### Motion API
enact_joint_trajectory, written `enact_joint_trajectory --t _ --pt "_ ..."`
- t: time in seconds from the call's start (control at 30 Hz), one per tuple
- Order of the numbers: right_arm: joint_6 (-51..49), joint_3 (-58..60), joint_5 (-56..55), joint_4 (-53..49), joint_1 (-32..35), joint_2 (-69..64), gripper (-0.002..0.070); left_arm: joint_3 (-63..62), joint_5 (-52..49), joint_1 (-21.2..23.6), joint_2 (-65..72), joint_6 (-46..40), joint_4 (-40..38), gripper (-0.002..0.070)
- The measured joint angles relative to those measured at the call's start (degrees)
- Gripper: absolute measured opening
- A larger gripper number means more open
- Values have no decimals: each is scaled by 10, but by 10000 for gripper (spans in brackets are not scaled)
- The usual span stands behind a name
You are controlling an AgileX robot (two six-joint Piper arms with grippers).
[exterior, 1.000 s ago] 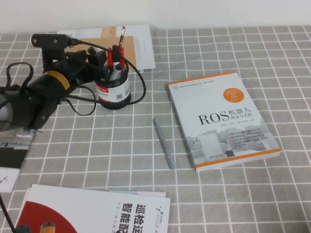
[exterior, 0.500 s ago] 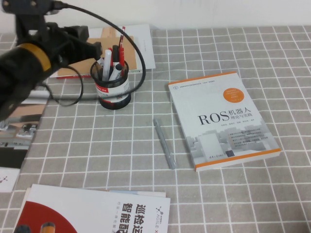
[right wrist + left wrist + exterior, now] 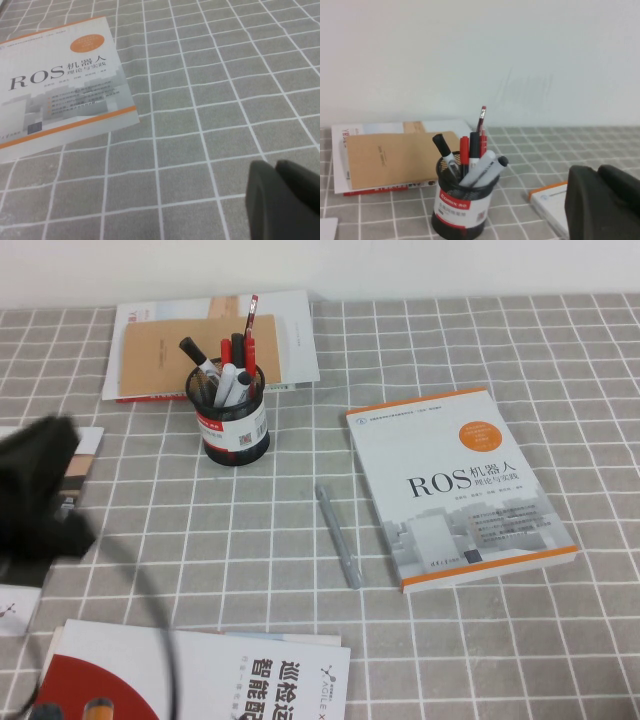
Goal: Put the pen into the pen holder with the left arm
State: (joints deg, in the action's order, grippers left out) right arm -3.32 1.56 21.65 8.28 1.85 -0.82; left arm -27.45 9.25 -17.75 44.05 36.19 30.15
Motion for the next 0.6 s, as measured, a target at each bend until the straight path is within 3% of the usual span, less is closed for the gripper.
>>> enact_joint_trajectory --t 0.3,0.6 --pt "0 0 0 0 0 0 -15 132 -26 0 -197 45 0 0" --pt "0 0 0 0 0 0 -15 168 -48 0 -226 53 1 0"
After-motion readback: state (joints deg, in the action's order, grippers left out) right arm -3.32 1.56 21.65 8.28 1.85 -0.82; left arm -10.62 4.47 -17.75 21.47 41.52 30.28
